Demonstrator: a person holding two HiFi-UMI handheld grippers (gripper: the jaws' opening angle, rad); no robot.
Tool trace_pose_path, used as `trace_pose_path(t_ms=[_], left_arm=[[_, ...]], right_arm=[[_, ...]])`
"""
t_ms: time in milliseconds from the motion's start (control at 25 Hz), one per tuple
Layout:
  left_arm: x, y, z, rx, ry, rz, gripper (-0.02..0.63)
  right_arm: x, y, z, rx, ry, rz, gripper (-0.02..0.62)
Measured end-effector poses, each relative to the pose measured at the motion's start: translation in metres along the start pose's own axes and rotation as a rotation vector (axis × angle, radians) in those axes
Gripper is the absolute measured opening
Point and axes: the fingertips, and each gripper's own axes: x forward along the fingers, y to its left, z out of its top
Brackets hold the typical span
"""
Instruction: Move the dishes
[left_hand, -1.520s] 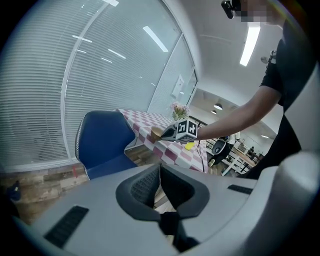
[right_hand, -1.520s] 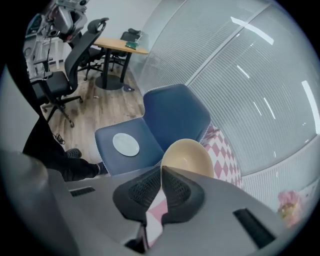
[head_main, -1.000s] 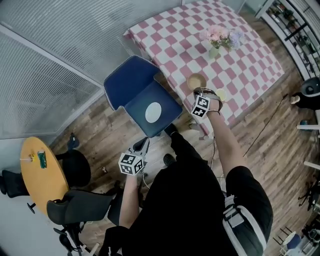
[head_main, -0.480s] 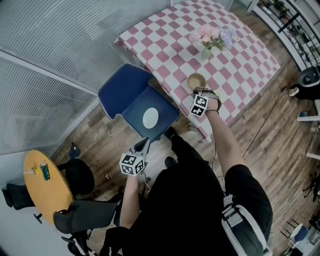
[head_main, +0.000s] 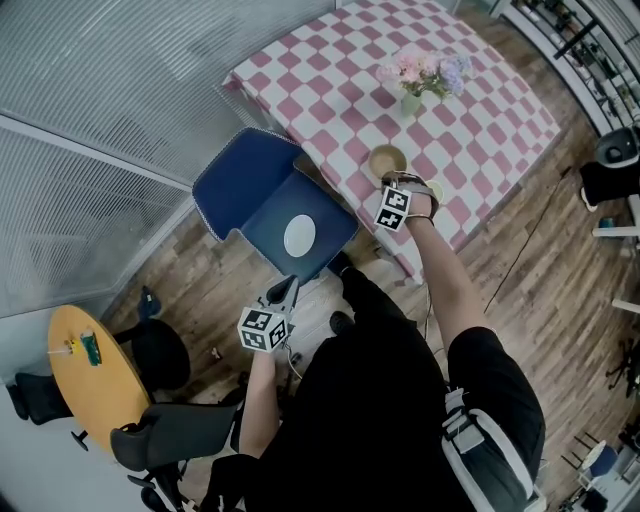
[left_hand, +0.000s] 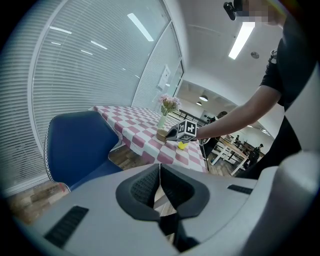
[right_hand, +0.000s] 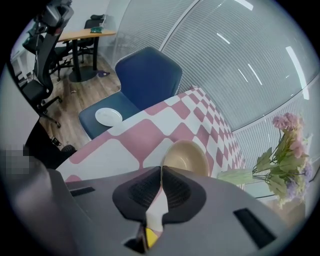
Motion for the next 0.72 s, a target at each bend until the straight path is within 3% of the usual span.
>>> trace_pose_path(t_ms=[240, 720], left_arm=[[-0.001, 0.004, 0.000, -0.004, 0.004, 0.001, 0.025], [-0.012, 0.002, -0.001, 0.000, -0.009, 0.016, 0.025]], right_arm=[[0.003, -0.005, 0.000, -0.013, 0.010, -0.025, 0.032], [-0.012, -0.007, 0.011, -0.025, -0.055, -0.077, 0.121]])
